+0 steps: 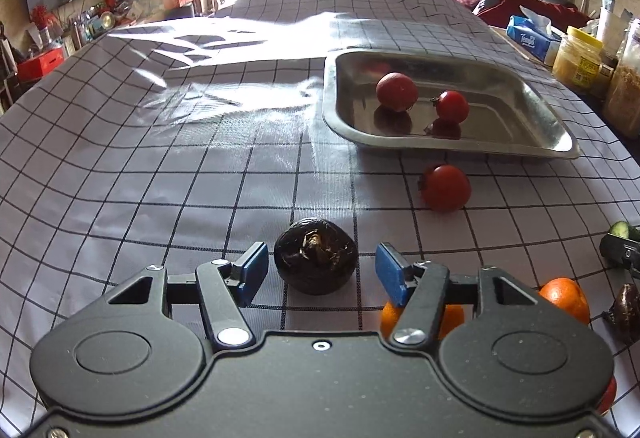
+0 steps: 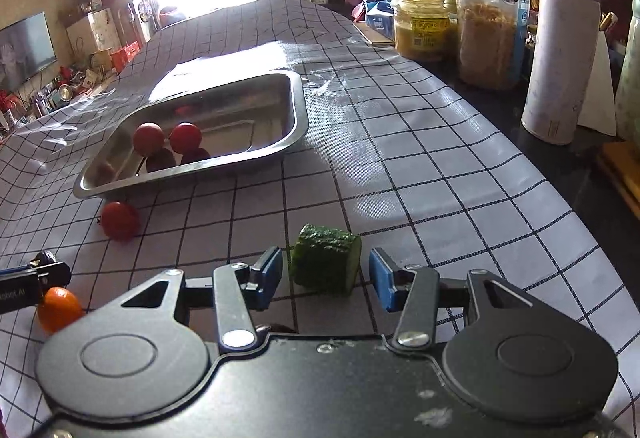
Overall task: Organize fruits
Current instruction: 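Close the right gripper on a green cucumber chunk while the left tool approaches a dark purple fruit, then close the left gripper on the dark purple fruit while the right gripper lifts the cucumber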
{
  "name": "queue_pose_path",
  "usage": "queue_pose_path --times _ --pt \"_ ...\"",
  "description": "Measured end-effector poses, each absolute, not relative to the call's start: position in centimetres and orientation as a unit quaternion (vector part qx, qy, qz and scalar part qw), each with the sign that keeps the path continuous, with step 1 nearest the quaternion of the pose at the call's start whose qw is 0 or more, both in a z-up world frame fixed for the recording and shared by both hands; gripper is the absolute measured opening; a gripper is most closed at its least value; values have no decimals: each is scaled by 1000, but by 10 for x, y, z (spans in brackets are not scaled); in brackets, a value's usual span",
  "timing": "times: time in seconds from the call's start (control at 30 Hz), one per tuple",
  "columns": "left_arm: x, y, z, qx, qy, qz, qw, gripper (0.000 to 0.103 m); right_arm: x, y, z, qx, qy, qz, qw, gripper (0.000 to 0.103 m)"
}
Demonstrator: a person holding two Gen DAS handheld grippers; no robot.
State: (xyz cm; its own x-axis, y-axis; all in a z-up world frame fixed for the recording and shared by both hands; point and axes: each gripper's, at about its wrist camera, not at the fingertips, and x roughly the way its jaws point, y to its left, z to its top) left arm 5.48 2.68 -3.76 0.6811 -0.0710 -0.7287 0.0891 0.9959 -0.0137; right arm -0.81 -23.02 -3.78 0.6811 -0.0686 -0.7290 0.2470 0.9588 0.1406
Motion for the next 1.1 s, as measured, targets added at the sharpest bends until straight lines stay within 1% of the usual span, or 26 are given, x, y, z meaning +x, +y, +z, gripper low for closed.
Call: queue_pose_path --times 0.17,0.33,0.4,0.43,0.47,0.53,0.77,1.1 --pt "56 28 -39 5 399 -37 916 64 -7 -229 -39 110 392 -85 909 39" --pt "57 28 -40 2 400 -36 916 65 -9 -225 -38 101 387 -85 913 36" --pt "56 28 -39 2 398 -43 916 60 -9 -226 -39 101 385 -85 913 34" --pt "55 28 -39 3 396 -47 917 55 -9 -226 -38 101 385 -84 914 34" --pt "55 28 -39 5 394 -47 918 53 -10 -226 -38 101 384 -84 914 33" --pt "55 26 -39 8 393 -51 918 53 -11 -226 -38 103 381 -82 915 31" --pt "54 28 -37 0 392 -63 918 53 -15 -227 -36 110 367 -79 920 31" --pt "44 28 -30 -3 356 -68 932 53 -21 -229 -33 119 349 -83 926 30"
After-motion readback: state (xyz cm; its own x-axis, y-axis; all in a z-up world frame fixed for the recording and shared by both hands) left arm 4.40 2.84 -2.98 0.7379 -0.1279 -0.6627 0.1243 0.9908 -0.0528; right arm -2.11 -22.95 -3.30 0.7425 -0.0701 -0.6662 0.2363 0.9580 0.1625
